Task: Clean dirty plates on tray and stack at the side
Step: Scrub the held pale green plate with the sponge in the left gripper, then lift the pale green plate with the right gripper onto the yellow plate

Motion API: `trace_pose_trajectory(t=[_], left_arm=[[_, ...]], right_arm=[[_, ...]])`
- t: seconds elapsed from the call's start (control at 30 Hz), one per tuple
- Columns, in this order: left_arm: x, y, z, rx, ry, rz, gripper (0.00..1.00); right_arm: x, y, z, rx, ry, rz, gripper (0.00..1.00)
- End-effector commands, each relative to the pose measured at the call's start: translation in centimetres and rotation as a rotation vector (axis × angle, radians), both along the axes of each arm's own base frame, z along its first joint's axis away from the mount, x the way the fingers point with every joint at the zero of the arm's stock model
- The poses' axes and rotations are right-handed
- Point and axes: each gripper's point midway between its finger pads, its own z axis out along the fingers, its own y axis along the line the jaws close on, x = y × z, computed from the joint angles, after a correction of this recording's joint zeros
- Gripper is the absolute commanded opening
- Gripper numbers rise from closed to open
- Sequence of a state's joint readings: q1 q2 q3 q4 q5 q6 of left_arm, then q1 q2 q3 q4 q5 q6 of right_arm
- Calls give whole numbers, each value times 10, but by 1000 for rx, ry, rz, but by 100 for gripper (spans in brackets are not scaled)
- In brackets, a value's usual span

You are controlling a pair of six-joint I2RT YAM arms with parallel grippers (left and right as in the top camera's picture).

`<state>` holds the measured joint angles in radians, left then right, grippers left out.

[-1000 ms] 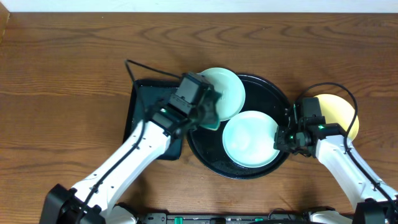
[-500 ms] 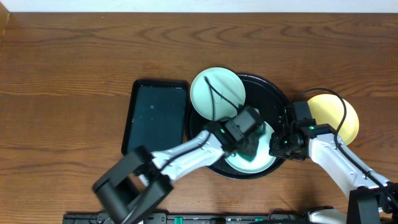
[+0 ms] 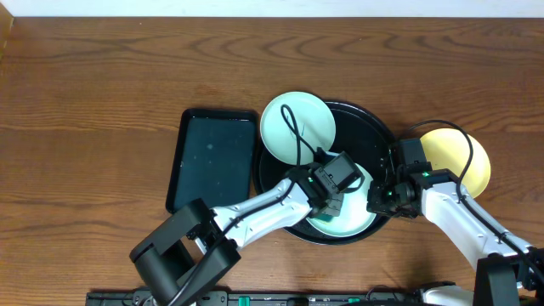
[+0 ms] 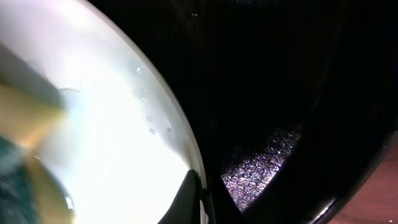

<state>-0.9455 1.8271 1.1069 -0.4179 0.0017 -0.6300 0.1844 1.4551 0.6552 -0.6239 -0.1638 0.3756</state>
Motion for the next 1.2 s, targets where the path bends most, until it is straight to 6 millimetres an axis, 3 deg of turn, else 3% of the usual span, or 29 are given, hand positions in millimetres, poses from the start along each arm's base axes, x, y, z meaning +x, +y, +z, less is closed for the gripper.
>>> trace_pose_trajectory(t=[0.0,0.17,0.27,0.37,0.5,0.6,0.77,0.87,1.17], left_arm=[[34,24,25,57,-140,60,7],[35,19,82,-81,-193,54,7],[36,33,103,-96,-209,80,8],[40,61,112,-72,-196,134,7],[51,108,109,-10,-151,244,7],[61,131,104,-23,-100,245,7],[79,175,99,-39,-63,264,8],[92,214,87,-18,-48,307,8],[101,248,46,-41,40,317,7]], right_arm=[[-11,-2,-12,-27,48,8,1],[-10,-2,-12,-25,42,4,1],[-5,-1,-12,-20,20,5,1],[1,0,-8,-16,-3,5,1],[19,3,13,-7,-90,43,1],[34,1,38,-29,-179,55,1],[47,-14,68,-126,-295,75,1],[54,-27,85,-208,-365,80,1],[72,-41,143,-539,-557,196,1]])
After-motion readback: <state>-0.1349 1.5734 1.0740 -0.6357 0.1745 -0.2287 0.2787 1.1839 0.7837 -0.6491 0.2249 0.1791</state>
